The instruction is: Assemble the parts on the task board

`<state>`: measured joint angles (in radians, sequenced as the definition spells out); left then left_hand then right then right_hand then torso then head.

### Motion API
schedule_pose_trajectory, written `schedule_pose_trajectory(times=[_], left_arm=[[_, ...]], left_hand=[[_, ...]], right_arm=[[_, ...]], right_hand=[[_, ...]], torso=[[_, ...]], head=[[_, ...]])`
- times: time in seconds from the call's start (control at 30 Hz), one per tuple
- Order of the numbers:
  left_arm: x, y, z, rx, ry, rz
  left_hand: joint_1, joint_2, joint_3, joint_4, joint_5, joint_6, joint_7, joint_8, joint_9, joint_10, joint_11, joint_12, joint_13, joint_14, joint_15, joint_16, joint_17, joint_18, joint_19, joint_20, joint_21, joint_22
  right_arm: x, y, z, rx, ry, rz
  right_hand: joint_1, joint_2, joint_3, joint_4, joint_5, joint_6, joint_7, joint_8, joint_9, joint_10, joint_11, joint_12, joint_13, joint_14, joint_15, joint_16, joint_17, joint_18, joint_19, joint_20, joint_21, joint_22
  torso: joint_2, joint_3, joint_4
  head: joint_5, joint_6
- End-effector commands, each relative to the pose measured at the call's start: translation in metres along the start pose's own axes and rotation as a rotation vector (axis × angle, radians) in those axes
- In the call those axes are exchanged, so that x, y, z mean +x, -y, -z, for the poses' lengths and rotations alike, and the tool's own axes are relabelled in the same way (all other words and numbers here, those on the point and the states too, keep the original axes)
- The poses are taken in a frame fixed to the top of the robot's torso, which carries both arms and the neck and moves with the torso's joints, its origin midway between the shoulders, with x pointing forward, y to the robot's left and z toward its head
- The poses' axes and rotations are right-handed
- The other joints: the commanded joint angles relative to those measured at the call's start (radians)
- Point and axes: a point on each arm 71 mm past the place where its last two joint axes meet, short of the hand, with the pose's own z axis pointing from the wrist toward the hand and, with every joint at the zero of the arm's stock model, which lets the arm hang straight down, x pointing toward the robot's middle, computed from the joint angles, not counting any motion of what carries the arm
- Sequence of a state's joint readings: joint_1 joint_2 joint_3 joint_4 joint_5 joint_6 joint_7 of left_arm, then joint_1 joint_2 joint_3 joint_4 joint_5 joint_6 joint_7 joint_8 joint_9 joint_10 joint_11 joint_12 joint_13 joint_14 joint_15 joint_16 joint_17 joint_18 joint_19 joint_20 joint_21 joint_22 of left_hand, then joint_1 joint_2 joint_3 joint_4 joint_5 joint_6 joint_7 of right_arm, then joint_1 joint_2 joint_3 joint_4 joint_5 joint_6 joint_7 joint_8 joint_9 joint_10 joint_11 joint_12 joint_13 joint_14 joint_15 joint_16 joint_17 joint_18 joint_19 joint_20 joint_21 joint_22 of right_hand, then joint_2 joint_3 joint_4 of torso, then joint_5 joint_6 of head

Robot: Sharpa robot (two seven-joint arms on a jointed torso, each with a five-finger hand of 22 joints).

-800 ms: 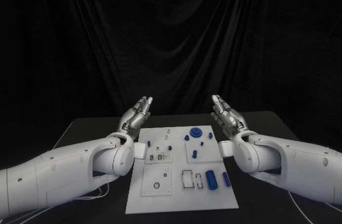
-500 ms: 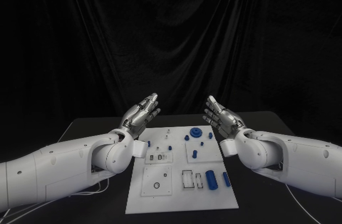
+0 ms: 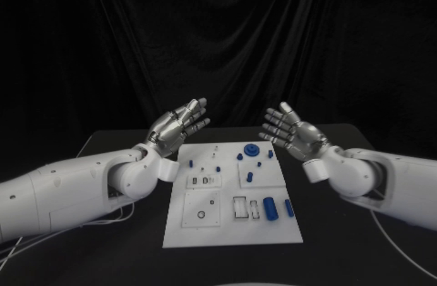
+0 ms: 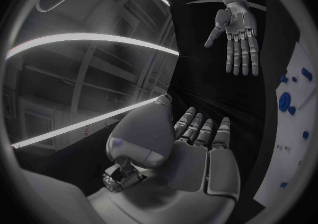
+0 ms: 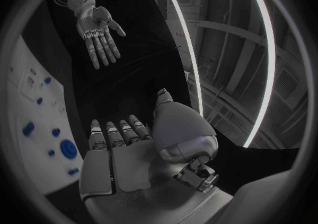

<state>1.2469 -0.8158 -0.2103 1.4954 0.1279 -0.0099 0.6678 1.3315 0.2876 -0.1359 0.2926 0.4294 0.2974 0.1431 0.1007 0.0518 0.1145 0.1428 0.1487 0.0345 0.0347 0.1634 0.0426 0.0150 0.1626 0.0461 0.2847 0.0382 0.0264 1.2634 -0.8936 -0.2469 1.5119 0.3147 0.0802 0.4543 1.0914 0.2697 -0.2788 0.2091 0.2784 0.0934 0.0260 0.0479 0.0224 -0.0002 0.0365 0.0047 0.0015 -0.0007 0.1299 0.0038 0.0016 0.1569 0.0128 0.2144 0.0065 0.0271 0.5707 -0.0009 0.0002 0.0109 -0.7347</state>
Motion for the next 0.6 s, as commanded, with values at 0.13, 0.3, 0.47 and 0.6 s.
schedule_pose_trajectory(times=[0.13, 0.3, 0.47, 0.6], left_arm=[[0.007, 0.014, 0.005, 0.186, -0.114, 0.034], [0.004, 0.019, 0.011, 0.198, -0.110, 0.035], [-0.002, 0.024, 0.020, 0.210, -0.101, 0.024], [-0.009, 0.030, 0.029, 0.218, -0.085, 0.015]], left_hand=[[0.032, -0.002, 0.007, -0.005, 0.026, 0.019, -0.001, 0.006, 0.002, 0.010, 0.003, 0.029, 0.003, 0.007, 0.006, 0.011, 0.003, 0.019, 0.043, 0.007, 0.030, 0.017], [0.053, -0.006, 0.011, -0.007, 0.039, 0.025, -0.006, 0.008, 0.003, 0.018, 0.012, 0.055, 0.005, 0.023, 0.015, 0.027, 0.007, 0.016, 0.090, 0.009, 0.060, 0.031], [0.070, -0.011, 0.015, -0.011, 0.048, 0.030, -0.016, 0.008, 0.003, 0.029, 0.019, 0.084, 0.009, 0.058, 0.043, 0.059, 0.015, 0.002, 0.145, 0.011, 0.092, 0.045], [0.080, -0.015, 0.020, -0.011, 0.052, 0.026, -0.026, 0.005, 0.001, 0.033, 0.027, 0.103, 0.010, 0.112, 0.076, 0.107, 0.025, -0.030, 0.225, 0.011, 0.138, 0.063]], right_arm=[[-0.005, -0.013, 0.014, -0.039, -0.070, 0.036], [-0.004, -0.020, 0.018, -0.053, -0.062, 0.048], [-0.004, -0.026, 0.023, -0.053, -0.053, 0.069], [-0.004, -0.032, 0.027, -0.053, -0.048, 0.129]], right_hand=[[0.043, -0.002, -0.003, -0.024, 0.040, 0.051, 0.036, 0.043, 0.011, 0.015, 0.053, 0.037, 0.013, 0.014, 0.041, 0.018, 0.010, 0.000, 0.032, 0.041, 0.026, -0.006], [0.093, -0.008, -0.004, -0.048, 0.094, 0.093, 0.049, 0.095, 0.019, 0.050, 0.108, 0.128, 0.030, 0.090, 0.079, 0.110, 0.037, 0.003, 0.151, 0.076, 0.094, 0.027], [0.143, -0.016, 0.001, -0.082, 0.160, 0.141, 0.069, 0.148, 0.027, 0.093, 0.153, 0.261, 0.048, 0.221, 0.109, 0.241, 0.067, -0.027, 0.319, 0.079, 0.171, 0.057], [0.212, -0.030, 0.019, -0.144, 0.221, 0.181, 0.068, 0.184, 0.033, 0.169, 0.189, 0.416, 0.071, 0.334, 0.113, 0.338, 0.086, -0.042, 0.479, 0.078, 0.240, 0.081]], torso=[[0.042, -0.0133, 0.0204], [0.054, -0.0144, 0.0298], [0.075, -0.0162, 0.0360], [0.098, -0.0178, 0.0404]], head=[[-0.007, -0.058], [-0.014, -0.084], [-0.021, -0.099], [-0.033, -0.098]])
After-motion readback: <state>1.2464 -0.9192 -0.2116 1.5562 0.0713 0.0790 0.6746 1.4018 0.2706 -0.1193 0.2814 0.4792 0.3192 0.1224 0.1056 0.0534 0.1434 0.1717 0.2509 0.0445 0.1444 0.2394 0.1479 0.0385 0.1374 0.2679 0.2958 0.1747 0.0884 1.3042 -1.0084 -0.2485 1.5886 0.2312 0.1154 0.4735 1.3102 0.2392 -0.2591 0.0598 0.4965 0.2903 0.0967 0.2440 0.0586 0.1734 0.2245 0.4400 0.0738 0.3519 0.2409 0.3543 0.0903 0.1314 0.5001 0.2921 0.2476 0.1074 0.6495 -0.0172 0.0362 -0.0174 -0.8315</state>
